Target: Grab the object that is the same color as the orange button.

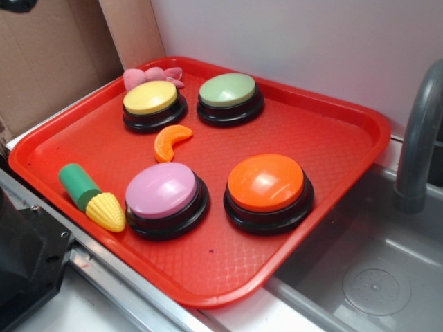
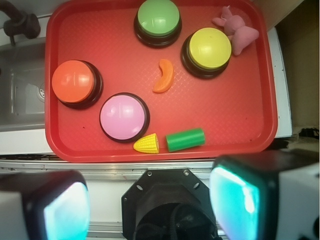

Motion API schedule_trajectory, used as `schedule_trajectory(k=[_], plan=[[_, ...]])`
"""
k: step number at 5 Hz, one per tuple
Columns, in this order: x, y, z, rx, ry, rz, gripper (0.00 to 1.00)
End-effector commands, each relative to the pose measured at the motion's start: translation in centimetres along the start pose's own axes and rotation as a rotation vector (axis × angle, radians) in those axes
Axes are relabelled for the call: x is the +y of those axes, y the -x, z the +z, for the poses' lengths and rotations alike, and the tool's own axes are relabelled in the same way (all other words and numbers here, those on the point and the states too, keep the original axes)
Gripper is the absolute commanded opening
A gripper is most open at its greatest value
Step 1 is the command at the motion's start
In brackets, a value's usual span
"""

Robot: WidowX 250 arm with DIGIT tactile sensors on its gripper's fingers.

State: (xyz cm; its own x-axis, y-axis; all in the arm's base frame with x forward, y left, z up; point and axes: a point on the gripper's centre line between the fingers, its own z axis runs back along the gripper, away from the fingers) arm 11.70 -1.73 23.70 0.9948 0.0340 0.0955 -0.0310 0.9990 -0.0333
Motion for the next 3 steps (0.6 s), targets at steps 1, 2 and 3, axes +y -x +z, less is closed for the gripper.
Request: schedule_trajectory(k=[1,2,3], plan=[[0.0,0.0,0.0,0.0,0.0,0.0,1.0],[1.4,-1.9,-2.6,-0.016,0.007,0.21,1.0],[3.3,-3.6,-6.0,-0.092,-0.05,0.453,1.0]])
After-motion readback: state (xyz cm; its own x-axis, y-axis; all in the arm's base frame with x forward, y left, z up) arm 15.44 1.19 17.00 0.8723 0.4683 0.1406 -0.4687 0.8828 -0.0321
